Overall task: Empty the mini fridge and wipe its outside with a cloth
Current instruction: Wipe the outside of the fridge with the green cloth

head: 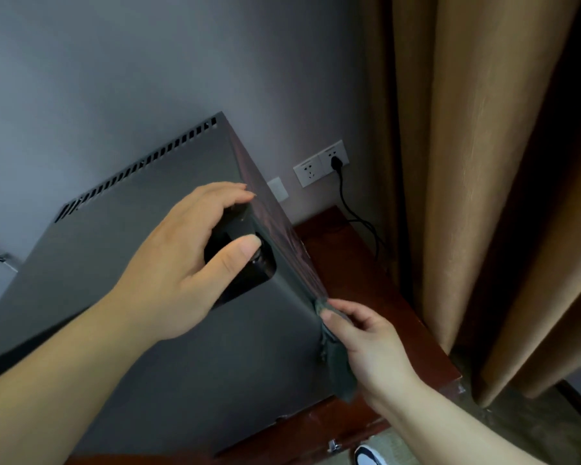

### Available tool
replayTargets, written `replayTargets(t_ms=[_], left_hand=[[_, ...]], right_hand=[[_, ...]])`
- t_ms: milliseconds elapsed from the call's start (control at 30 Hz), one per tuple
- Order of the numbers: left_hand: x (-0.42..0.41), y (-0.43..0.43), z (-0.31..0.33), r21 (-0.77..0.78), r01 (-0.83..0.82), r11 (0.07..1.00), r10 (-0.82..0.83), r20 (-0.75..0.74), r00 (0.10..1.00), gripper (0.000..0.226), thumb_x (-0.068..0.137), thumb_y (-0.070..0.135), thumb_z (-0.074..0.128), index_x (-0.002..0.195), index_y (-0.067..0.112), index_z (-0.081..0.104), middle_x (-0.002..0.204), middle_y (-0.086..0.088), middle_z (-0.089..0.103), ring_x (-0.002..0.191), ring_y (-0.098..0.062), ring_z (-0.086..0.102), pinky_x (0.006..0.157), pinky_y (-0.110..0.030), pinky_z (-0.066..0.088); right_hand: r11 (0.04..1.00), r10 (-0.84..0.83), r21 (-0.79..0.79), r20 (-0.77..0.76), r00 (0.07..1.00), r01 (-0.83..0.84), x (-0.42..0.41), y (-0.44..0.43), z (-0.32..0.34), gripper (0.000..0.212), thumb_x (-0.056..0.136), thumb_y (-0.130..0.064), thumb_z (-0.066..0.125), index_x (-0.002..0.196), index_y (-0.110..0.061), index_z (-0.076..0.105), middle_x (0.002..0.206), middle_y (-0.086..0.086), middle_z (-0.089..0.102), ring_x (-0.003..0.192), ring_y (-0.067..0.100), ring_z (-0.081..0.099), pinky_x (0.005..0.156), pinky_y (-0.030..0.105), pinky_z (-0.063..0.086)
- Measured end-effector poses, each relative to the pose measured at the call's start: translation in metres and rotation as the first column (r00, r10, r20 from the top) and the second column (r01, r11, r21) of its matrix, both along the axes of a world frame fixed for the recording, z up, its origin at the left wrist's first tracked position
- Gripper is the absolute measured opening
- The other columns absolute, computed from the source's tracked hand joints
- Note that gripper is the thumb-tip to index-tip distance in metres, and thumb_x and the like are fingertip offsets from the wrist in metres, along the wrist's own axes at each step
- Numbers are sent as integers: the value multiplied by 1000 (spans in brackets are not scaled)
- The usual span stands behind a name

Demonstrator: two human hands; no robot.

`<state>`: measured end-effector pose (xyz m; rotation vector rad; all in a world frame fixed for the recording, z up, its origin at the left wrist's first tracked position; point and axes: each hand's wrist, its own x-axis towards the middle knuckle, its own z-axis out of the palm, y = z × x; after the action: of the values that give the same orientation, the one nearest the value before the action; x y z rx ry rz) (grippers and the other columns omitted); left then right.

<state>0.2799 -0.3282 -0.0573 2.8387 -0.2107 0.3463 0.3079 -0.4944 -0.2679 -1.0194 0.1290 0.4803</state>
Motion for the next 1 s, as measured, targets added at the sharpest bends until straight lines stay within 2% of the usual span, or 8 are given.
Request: replayTargets(t_ms=[67, 167, 333, 400, 533, 700, 933, 1000], left_hand=[[0, 0, 0, -7, -22, 1000, 22, 22, 1000, 55, 94, 58, 37, 140, 31, 48, 142, 23, 46, 134, 2, 42, 105, -14, 32], [0, -1, 0, -17, -38, 999, 38, 22, 999, 54, 94, 57, 37, 140, 32, 49, 141, 23, 47, 134, 1, 42, 104, -15, 32], [-1, -1, 1, -19, -48, 999, 49, 29, 998, 48, 94, 55, 38, 136, 34, 49, 137, 26, 49, 130, 4, 44, 102, -10, 32], [-1, -1, 1, -27, -54, 998, 55, 37, 998, 47, 94, 54, 38, 135, 35, 50, 135, 26, 50, 129, 4, 45, 101, -10, 32], [-1, -3, 1, -52, -93, 994, 96, 49, 994, 41, 94, 50, 38, 132, 39, 50, 128, 30, 52, 123, 7, 48, 94, -4, 32], [0, -3, 1, -70, -115, 991, 120, 61, 991, 36, 94, 48, 41, 129, 46, 49, 123, 33, 53, 119, 7, 50, 90, -9, 36], [0, -1, 1, -75, -127, 989, 131, 43, 990, 42, 93, 49, 40, 134, 44, 46, 126, 32, 54, 122, 8, 48, 93, -2, 32], [0, 0, 1, -83, -134, 987, 138, 38, 990, 40, 94, 47, 41, 134, 46, 46, 126, 32, 54, 123, 8, 48, 93, -5, 34]], right_hand=[[999, -8, 32, 41, 999, 7, 1, 3, 17, 16, 81, -19, 81, 94, -29, 80, 99, 5, 78, 99, 26, 74, 97, 50, 55], [998, -28, 62, 168, 985, 17, 4, 3, 52, 18, 80, -19, 81, 91, -33, 80, 98, -1, 79, 98, 19, 74, 93, 41, 57], [997, -32, -59, 317, 948, 54, -2, -4, 62, 9, 80, -31, 78, 88, -33, 81, 95, -16, 77, 96, -1, 70, 91, 26, 53], [993, -30, -97, 356, 934, 68, -4, -2, 61, 15, 77, -37, 76, 91, -35, 80, 99, -17, 77, 100, -1, 69, 95, 29, 53], [988, -102, -73, 356, 929, 137, 12, 5, 70, 16, 81, -29, 80, 92, -40, 80, 97, -12, 78, 97, 7, 72, 95, 42, 56], [992, -125, 64, 401, 907, 109, 43, 16, 111, 17, 84, -25, 79, 97, -34, 79, 99, -10, 77, 95, 8, 73, 89, 36, 59], [999, -46, 8, 437, 898, 47, 52, 36, 116, 13, 90, -28, 74, 101, -27, 81, 102, -6, 78, 99, 11, 73, 94, 43, 57], [999, -26, -31, 418, 908, 43, 52, 35, 104, 13, 91, -29, 73, 101, -28, 81, 101, -7, 78, 100, 11, 73, 96, 44, 56]])
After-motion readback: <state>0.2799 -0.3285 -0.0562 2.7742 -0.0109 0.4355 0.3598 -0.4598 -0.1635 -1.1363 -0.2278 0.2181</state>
